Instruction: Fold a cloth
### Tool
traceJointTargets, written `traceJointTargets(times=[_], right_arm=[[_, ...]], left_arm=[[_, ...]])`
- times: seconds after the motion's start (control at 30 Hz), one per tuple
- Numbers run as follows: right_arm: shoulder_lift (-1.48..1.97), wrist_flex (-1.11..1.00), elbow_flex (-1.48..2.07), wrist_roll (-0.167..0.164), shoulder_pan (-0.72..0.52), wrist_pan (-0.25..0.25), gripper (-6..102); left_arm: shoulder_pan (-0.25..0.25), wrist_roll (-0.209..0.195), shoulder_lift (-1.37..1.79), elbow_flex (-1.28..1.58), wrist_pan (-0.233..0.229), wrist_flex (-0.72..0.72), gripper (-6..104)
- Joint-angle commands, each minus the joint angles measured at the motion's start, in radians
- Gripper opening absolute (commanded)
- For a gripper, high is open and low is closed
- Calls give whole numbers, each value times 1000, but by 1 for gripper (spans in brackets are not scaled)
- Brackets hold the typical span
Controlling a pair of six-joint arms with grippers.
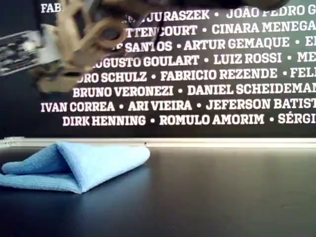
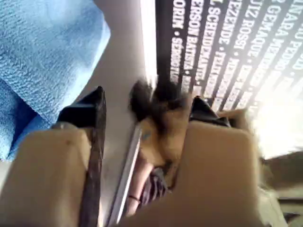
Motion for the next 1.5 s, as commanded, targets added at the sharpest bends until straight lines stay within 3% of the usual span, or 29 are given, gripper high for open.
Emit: traceJointTargets(times=[0.0, 0.07, 0.23, 0.47, 0.53, 0.77, 0.93, 1.13, 1.23, 1.37, 1.47], right_arm=[[166, 218, -80, -3, -66, -12, 0], [224, 321, -80, 9, -120, -12, -4], [448, 476, -54, 11, -242, -12, 1], [900, 499, -28, 12, -353, 5, 1], [1046, 499, 51, 12, -408, 5, 1], [1526, 482, 580, 12, -664, 5, 1], [1868, 425, 1002, 3, -726, 6, 1], [2362, 158, 1626, -6, -727, 15, 1], [2548, -14, 1976, -6, -727, 81, 1], [2548, -195, 2292, -6, -727, 262, 1], [2540, -331, 2450, -6, -724, 354, 2]], left_arm=[[-9, 5, 18, -11, -3, -3, 62], [-9, 5, 18, -11, -3, -3, 62], [-9, 5, 18, -11, -5, -3, 62], [-6, 6, 18, -11, -6, -3, 62], [17, 6, 18, -11, -6, -3, 62], [141, 6, 18, -11, -5, -3, 62], [149, 5, 18, -12, -5, -3, 58], [149, -6, 18, -29, -5, -3, 36], [149, 3, 18, -31, -5, -3, 23], [150, 5, 18, -28, -5, -3, 7], [160, 5, 18, -29, -5, -3, -1]])
